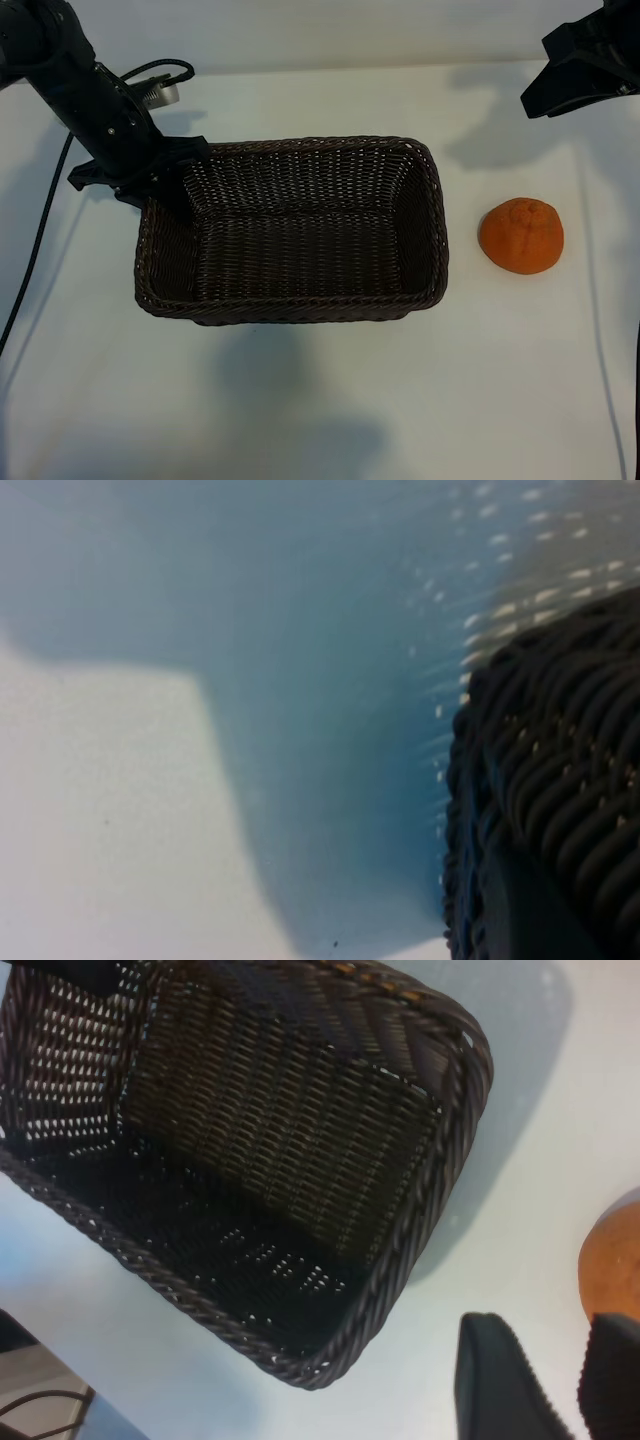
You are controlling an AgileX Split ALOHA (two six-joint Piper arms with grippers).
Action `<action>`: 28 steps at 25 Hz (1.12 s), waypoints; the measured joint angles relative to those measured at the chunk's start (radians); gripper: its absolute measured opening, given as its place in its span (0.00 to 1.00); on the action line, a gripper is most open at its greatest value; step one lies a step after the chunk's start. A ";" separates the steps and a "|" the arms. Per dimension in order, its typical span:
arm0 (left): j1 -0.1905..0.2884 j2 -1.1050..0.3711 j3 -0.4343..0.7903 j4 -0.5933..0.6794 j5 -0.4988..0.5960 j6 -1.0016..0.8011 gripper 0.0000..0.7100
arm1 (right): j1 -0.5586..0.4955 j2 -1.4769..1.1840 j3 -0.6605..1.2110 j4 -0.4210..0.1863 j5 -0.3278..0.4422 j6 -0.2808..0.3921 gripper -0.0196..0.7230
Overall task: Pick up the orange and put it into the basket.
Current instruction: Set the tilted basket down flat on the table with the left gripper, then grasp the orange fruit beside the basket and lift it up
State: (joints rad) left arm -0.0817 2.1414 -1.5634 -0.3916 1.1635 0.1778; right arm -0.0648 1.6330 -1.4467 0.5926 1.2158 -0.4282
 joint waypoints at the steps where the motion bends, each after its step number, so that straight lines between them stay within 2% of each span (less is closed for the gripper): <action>1: 0.000 0.000 0.000 0.000 0.000 0.000 0.25 | 0.000 0.000 0.000 0.000 0.000 0.000 0.36; 11: 0.000 0.000 0.000 0.002 0.000 0.000 0.25 | 0.000 0.000 0.000 0.000 0.000 0.000 0.36; 13: 0.000 0.000 0.000 0.000 -0.001 -0.001 0.30 | 0.000 0.000 0.000 0.000 0.000 0.000 0.36; 21: 0.000 0.000 -0.001 -0.023 -0.001 -0.014 0.61 | 0.000 0.000 0.000 0.000 0.000 0.000 0.36; 24: 0.000 0.000 -0.001 -0.023 -0.001 -0.019 0.66 | 0.000 0.000 0.000 0.000 0.000 0.000 0.36; 28: 0.002 -0.005 -0.001 -0.023 -0.001 -0.020 0.68 | 0.000 0.000 0.000 0.000 -0.001 0.000 0.36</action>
State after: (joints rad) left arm -0.0800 2.1360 -1.5646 -0.4147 1.1626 0.1580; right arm -0.0648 1.6330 -1.4467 0.5926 1.2148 -0.4282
